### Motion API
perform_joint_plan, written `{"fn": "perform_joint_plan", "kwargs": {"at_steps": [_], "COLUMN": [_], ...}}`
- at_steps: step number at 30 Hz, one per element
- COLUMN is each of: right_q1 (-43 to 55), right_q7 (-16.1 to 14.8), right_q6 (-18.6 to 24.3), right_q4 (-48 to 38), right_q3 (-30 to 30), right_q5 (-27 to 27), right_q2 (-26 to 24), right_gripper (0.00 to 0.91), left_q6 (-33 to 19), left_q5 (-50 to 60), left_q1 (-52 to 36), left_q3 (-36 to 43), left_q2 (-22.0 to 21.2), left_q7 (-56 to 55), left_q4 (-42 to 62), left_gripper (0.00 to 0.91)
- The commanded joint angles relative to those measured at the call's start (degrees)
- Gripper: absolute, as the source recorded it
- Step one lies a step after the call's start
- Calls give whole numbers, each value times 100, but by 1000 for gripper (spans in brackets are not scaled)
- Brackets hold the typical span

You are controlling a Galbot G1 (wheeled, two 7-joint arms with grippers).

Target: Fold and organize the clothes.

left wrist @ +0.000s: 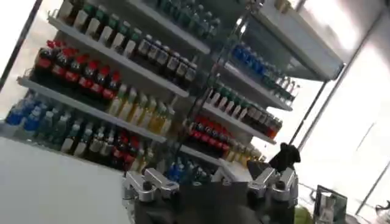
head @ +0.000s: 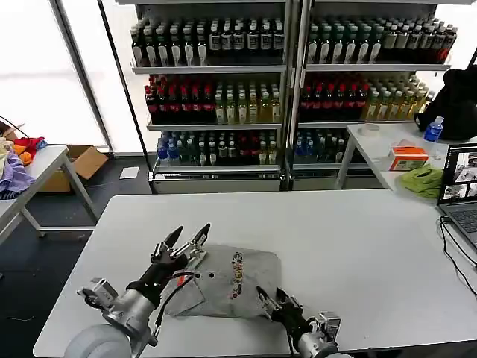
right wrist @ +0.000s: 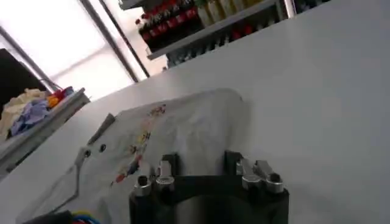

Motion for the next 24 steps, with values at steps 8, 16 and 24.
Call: {"fn": "perform_joint_plan", "kwargs": {"at_steps": [8,16,24], "right_q1": [450,96,-270], "right_q7": [-92,-528,-285], "right_q6": [-359,-758,-471], "right_q4": [-210,-168,330], "right_q3": [760,1633,1983], "right_q5": [111,-338,-1338], "right_q2": [-584,-1032,-845], "right_gripper": [0,0,907], "left_q6": [32,27,64], "left_q5": [-190,-239,-220], "left_q1": [348,406,502], "left_q3": [-517,-634,-656], "left_q2": [146,192,225], "left_q7": [58,69,80], "left_q4": [-30,-21,-46], "left_gripper": [907,907,907]}}
